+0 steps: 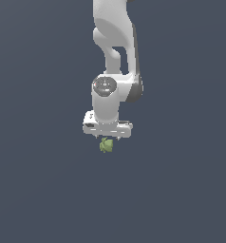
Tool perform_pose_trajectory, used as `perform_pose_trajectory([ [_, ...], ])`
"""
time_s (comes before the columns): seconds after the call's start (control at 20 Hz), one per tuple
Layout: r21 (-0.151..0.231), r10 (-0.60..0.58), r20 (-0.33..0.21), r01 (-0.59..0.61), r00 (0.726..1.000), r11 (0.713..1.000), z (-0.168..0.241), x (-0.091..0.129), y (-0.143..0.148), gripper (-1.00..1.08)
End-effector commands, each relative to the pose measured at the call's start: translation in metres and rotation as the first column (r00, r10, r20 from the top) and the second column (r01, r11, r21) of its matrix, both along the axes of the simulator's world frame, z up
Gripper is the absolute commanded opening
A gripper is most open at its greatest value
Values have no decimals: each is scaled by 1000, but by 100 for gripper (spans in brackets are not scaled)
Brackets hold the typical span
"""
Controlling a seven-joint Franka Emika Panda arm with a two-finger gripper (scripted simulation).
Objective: Pick up the object and move it to a goal position.
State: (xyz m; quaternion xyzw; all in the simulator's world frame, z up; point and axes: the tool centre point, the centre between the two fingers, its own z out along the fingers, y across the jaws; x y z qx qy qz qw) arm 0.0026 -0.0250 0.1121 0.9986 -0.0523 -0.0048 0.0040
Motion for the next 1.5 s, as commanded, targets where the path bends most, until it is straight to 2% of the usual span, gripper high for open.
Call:
perform_pose_trajectory([
  [0.0, 5, -35, 6, 35, 999, 999, -10, 1, -6, 100],
  [0.45, 7, -55, 8, 55, 998, 998, -20, 1, -10, 100],
  [0.9, 7, -60, 10, 60, 998, 998, -60, 0, -10, 100],
  [1.15, 7, -61, 10, 61, 998, 998, -68, 2, -10, 100],
  [1.2, 7, -61, 10, 61, 998, 998, -68, 2, -10, -100],
  [1.45, 7, -61, 10, 61, 998, 998, -68, 2, -10, -100],
])
